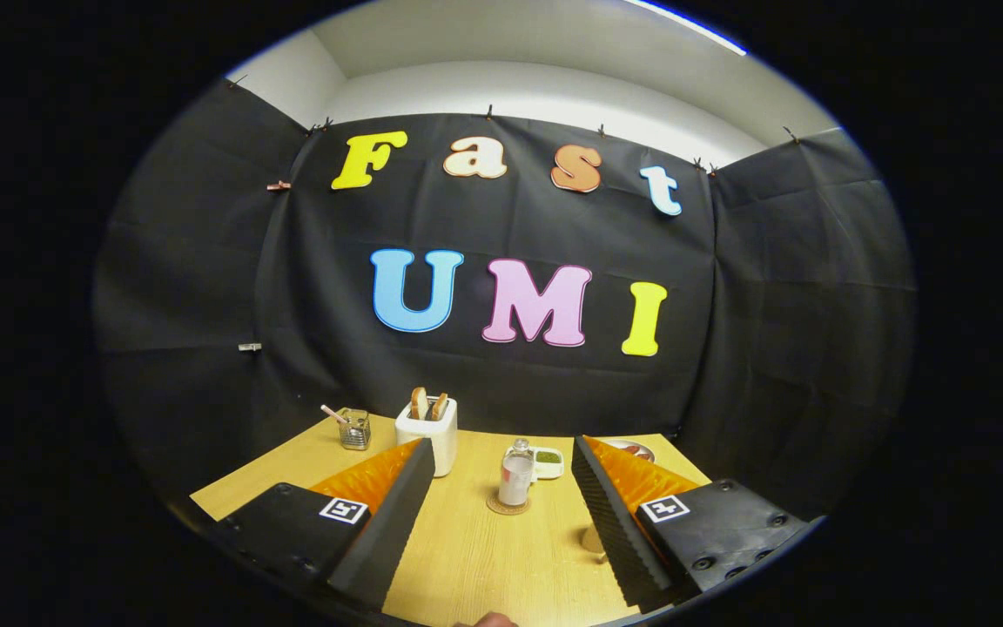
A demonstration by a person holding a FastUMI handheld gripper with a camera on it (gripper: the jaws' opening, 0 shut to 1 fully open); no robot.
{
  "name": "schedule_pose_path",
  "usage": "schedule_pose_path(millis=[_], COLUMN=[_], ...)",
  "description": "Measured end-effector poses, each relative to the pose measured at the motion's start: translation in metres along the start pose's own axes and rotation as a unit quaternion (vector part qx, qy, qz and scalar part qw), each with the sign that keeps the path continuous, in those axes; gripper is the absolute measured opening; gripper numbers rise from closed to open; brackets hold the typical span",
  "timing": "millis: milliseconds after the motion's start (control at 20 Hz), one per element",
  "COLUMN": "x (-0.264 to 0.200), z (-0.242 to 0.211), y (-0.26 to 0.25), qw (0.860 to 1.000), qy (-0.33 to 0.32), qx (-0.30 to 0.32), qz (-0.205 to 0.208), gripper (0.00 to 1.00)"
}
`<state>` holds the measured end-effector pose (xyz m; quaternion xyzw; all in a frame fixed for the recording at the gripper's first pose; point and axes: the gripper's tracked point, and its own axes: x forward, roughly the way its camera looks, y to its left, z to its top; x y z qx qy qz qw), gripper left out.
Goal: Take the bottle from table, then pour the juice into the cup, finally place the bottle on the coaster
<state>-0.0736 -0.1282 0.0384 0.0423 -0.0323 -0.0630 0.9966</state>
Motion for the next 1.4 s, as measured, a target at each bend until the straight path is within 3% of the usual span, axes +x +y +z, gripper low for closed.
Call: schedule_pose_path(millis=[500,1100,1400], x=[0.002,0.006,0.008], z=[0.016,0.017,0.015], y=[0.031,0.010,0.016], qw=[0.999,1.000,1.000], qy=[-0.015,-0.003,0.002], qx=[-0.019,0.001,-0.011], qz=[0.020,-0.006,0.011], gripper=[0.97,0.97,0.97])
